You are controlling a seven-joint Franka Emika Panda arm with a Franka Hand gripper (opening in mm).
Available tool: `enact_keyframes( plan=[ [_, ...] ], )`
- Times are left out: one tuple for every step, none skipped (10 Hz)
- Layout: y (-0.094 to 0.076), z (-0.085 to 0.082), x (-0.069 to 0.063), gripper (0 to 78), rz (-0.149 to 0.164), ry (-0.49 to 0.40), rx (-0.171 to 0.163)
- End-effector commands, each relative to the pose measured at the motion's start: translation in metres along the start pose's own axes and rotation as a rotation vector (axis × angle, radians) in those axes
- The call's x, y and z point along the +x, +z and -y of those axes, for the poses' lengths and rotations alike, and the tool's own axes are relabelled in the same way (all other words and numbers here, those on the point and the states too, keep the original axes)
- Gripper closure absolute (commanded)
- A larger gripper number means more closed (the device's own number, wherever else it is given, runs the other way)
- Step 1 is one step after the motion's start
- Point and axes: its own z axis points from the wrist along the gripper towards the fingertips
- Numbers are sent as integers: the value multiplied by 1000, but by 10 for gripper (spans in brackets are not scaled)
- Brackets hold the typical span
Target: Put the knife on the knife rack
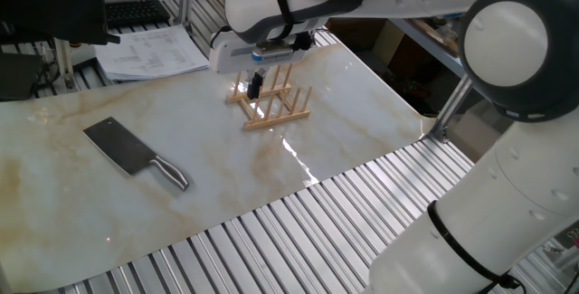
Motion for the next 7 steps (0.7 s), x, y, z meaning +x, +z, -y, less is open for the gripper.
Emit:
enact_keyframes(
  plan=[
    [-1, 0, 0, 776, 4, -2, -1],
    [-2, 0, 0, 776, 7, 1, -1],
    [-2, -1, 0, 776, 6, 2, -1],
    [-2, -1, 1, 776, 4, 10, -6],
    [-1, -2, 2, 776, 3, 21, -8],
    [-2, -2, 3, 776, 4, 22, -8],
    [-3, -4, 4, 776, 4, 26, -8]
  ],
)
